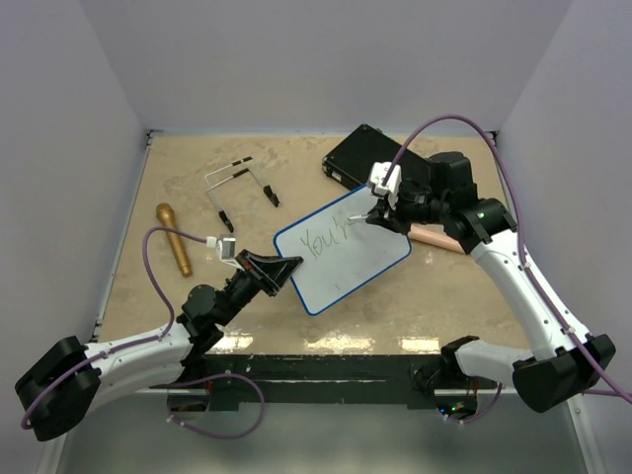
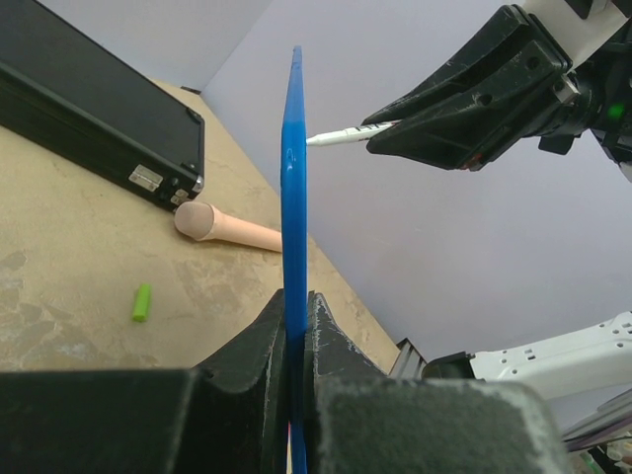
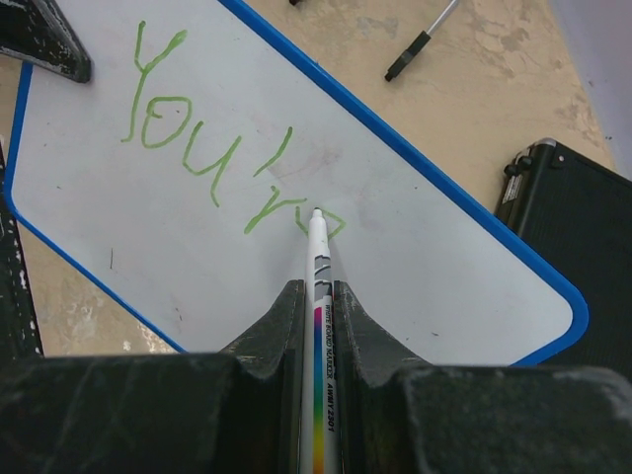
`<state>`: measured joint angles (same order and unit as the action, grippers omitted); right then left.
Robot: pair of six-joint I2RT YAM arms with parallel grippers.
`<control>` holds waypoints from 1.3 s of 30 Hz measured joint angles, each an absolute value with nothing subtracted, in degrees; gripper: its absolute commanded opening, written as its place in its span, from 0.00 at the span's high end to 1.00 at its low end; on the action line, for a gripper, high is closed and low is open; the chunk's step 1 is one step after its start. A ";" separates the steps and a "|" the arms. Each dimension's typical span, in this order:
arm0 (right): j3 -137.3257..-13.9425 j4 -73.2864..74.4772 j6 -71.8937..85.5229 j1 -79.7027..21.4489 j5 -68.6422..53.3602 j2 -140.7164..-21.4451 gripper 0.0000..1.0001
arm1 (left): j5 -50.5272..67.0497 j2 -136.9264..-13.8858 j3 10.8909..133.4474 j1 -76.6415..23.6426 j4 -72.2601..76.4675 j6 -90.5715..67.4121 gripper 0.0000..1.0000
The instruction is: Write a sentence on the whiteboard
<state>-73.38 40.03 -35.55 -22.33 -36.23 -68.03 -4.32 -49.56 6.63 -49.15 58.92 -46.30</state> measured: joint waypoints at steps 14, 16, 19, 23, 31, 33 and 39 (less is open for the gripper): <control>-70.67 44.01 -38.28 -22.33 -36.75 -67.77 1.00 | -4.36 -49.58 6.63 -49.15 58.11 -45.87 1.00; -70.59 44.05 -37.67 -22.28 -35.75 -67.64 1.00 | -4.36 -49.58 6.63 -49.15 57.93 -45.84 1.00; -70.59 43.72 -36.47 -21.67 -33.82 -66.83 1.00 | -4.36 -49.56 6.63 -49.15 57.95 -45.84 1.00; -72.25 44.21 -36.01 -20.53 -32.53 -66.28 1.00 | -4.01 -49.28 6.63 -49.15 57.93 -45.84 1.00; -80.29 50.15 -40.23 -20.12 -42.96 -64.73 1.00 | -3.81 -47.05 6.63 -48.90 57.52 -45.80 1.00; -80.34 50.17 -40.10 -20.12 -44.38 -63.18 1.00 | -3.84 -46.17 6.63 -48.80 57.23 -45.78 1.00; -80.14 49.69 -39.00 -19.51 -45.01 -60.69 1.00 | -3.84 -43.92 6.63 -48.66 55.51 -45.63 1.00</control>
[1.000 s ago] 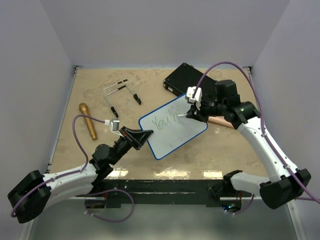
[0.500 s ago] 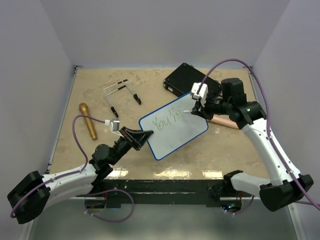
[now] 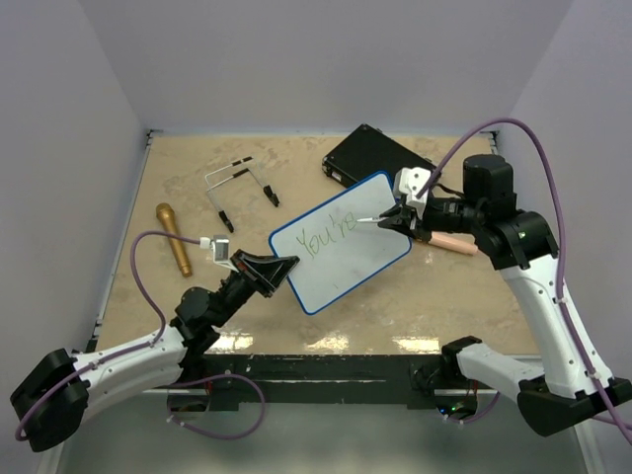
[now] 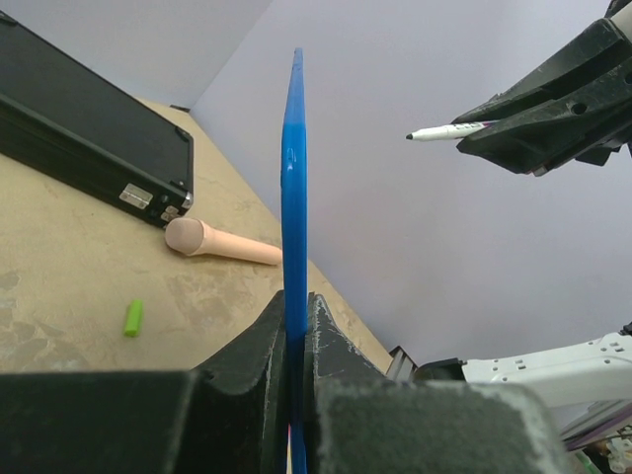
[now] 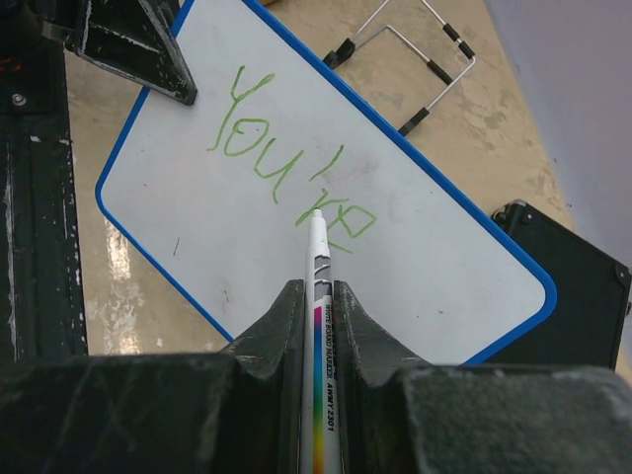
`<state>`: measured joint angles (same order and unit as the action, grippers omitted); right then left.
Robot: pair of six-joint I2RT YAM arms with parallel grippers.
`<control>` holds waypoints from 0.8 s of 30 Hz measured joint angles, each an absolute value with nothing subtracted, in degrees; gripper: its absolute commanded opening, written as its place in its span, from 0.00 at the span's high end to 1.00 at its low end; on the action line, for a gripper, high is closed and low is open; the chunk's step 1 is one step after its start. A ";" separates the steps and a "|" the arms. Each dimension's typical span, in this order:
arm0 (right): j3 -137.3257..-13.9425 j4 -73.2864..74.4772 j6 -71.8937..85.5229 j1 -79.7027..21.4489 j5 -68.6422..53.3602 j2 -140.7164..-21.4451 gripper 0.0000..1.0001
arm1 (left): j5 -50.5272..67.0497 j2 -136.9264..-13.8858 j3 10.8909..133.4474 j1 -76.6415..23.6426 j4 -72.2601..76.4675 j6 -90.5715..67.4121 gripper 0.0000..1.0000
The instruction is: Write a sentence on the whiteboard
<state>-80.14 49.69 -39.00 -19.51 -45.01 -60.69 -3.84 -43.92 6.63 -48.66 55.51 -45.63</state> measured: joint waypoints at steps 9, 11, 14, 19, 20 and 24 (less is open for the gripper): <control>-80.64 52.86 -41.85 -15.09 -49.43 -60.62 1.00 | -3.81 -41.19 6.63 -47.88 53.49 -45.41 1.00; -80.68 54.33 -43.99 -13.96 -51.29 -60.62 1.00 | -3.55 -40.56 6.63 -47.18 53.15 -45.41 1.00; -80.68 56.64 -46.74 -11.44 -53.98 -60.66 1.00 | -2.20 -39.94 6.63 -45.32 52.58 -45.47 1.00; -80.64 58.76 -49.95 -5.43 -57.56 -60.90 1.00 | 2.98 -41.10 6.57 -40.23 53.65 -47.92 1.00; -80.58 58.87 -50.26 -4.64 -58.08 -61.06 1.00 | 4.32 -41.91 6.35 -39.13 54.74 -48.80 1.00; -79.66 59.20 -51.72 -1.45 -60.31 -61.91 1.00 | 8.23 -44.47 5.06 -37.04 57.47 -51.51 1.00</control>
<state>-79.66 59.20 -51.72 -1.45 -60.31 -61.91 8.23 -44.47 5.06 -37.04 57.47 -51.51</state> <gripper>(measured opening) 0.135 0.078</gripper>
